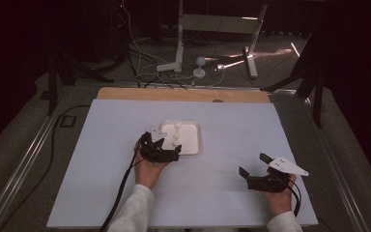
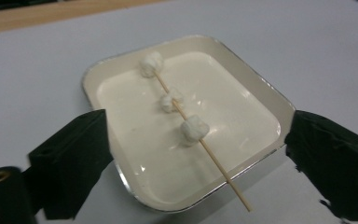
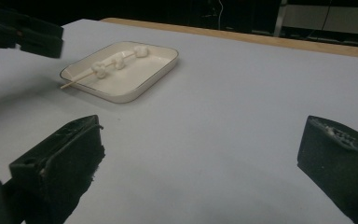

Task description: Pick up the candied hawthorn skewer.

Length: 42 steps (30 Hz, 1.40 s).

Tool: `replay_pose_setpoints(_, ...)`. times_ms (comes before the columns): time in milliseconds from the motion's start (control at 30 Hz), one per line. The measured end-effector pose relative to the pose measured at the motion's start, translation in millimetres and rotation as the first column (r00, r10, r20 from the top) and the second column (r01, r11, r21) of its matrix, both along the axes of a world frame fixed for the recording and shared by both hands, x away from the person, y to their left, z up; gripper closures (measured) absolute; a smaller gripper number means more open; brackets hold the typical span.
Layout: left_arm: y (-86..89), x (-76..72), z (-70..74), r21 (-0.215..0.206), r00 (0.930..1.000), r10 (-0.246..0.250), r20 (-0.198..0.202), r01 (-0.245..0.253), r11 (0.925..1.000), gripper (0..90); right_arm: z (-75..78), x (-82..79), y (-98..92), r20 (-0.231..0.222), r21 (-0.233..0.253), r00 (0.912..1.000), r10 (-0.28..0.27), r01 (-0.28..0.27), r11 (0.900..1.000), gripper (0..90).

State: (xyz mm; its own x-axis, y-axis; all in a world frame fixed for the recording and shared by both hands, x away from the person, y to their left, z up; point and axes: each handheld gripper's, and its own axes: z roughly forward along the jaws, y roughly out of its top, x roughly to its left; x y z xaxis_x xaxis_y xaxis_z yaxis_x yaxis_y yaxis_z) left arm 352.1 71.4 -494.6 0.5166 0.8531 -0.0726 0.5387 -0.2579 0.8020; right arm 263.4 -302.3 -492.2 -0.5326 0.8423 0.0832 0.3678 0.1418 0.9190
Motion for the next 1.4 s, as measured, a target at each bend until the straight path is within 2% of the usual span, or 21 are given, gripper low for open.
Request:
replay_pose_setpoints(67,-3.8,2.8,-3.4,0.0,0.9996,-0.007,-0.026,0.007,1.0,20.5,0.0,0.0,-0.1,0.002,-0.001,1.0,0.001,-0.001,1.0,0.0)
replay_pose_setpoints(167,-7.9,7.2,-10.0,0.02,0.9974,-0.011,-0.071,0.012,0.9997,29.9,0.0,0.0,-0.5,0.0,0.0,1.0,-0.001,0.001,1.0,0.0)
replay_pose_setpoints(300,-10.0,11.1,-19.2,0.06,0.9921,-0.004,-0.125,0.011,0.9981,46.3,0.1,-0.1,-0.9,0.001,0.001,1.0,-0.001,0.001,1.0,0.0)
replay_pose_setpoints(400,-8.1,12.9,-20.1,0.054,0.9892,-0.007,-0.147,0.015,0.9984,58.9,0.1,-0.2,-1.3,0.001,0.002,1.0,-0.002,0.002,1.0,0.0)
replay_pose_setpoints(467,-6.9,13.5,-20.8,0.08,0.9882,0.002,-0.153,0.011,0.9968,66.7,0.0,-0.1,-1.4,0.0,0.002,1.0,-0.001,0.001,1.0,0.0)
replay_pose_setpoints(533,-5.4,14.7,-21.9,0.097,0.9878,0.016,-0.155,-0.001,0.9952,71.5,-0.1,-0.1,-1.2,0.0,0.001,1.0,0.0,0.0,1.0,0.0)
replay_pose_setpoints(733,-2.3,17.7,-21.4,0.097,0.9849,0.041,-0.168,-0.025,0.9949,86.0,-0.3,-0.1,-0.4,-0.002,0.0,1.0,0.002,-0.002,1.0,0.0)
replay_pose_setpoints(767,-0.5,19.6,-20.7,0.094,0.982,0.044,-0.183,-0.027,0.9952,88.2,-0.4,-0.1,-0.3,-0.003,0.0,1.0,0.003,-0.003,1.0,0.0)
replay_pose_setpoints(1033,2.0,20.6,-19.0,0.063,0.9789,0.023,-0.203,-0.01,0.998,89.6,-0.3,-0.1,-0.6,-0.003,0.0,1.0,0.003,-0.003,1.0,0.0)
replay_pose_setpoints(1067,2.8,19.3,-17.2,0.047,0.9794,0.019,-0.201,-0.009,0.9988,89.6,-0.3,-0.1,-0.7,-0.003,0.0,1.0,0.002,-0.002,1.0,0.0)
replay_pose_setpoints(1400,8.5,10.4,-4.1,-0.004,0.9867,0.005,-0.162,-0.006,1.0,89.7,-0.5,-0.5,0.3,-0.004,-0.001,1.0,0.003,-0.003,1.0,0.0)
